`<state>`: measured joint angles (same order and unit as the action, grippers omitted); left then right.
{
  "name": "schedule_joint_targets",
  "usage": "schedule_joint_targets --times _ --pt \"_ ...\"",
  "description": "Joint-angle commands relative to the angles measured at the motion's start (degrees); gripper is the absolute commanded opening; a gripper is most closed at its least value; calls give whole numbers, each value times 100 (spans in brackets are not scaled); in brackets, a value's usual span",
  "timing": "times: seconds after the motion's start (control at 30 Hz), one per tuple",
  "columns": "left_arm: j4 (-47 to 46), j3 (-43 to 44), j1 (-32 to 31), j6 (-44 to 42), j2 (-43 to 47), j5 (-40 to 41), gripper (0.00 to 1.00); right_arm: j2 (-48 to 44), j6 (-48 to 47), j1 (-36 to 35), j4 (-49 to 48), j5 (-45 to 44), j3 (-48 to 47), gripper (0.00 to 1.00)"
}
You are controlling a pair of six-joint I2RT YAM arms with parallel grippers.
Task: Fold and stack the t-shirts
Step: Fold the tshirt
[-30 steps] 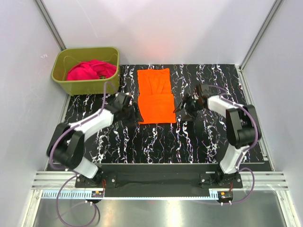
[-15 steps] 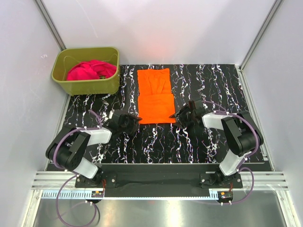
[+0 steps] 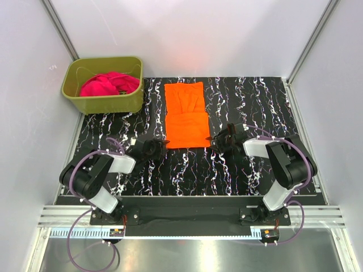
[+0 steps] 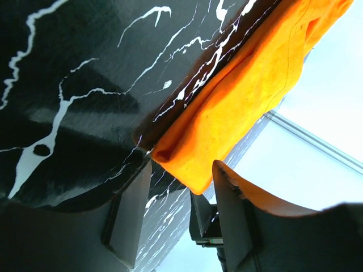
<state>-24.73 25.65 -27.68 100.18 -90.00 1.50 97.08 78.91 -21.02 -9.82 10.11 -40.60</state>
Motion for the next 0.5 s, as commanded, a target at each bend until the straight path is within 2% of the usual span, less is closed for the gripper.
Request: schedule_joint_targets --times 0.0,0.1,0.13,0.2,0.23,0.27,0.33,0.47 --pt "144 -104 -27 36 -237 184 53 277 -34 -43 358 -448 26 53" --pt "39 -104 -18 10 -325 176 47 285 -25 -61 385 -448 70 50" --pt "-57 -121 -18 1 -378 167 42 303 -43 -61 411 -448 87 45" --pt "-189 -165 -9 -16 -422 158 35 347 -174 -69 394 -422 70 27" --pt "-320 -174 26 -42 -466 114 20 390 -244 -69 394 -387 26 14" --pt "-357 -174 35 -130 -475 88 13 391 -393 -69 402 -326 34 0" --pt "-331 -148 79 -279 -405 0 0 330 -491 -69 402 -255 69 0" --pt "20 -165 70 -709 41 -97 0 -4 -973 -69 420 130 289 0"
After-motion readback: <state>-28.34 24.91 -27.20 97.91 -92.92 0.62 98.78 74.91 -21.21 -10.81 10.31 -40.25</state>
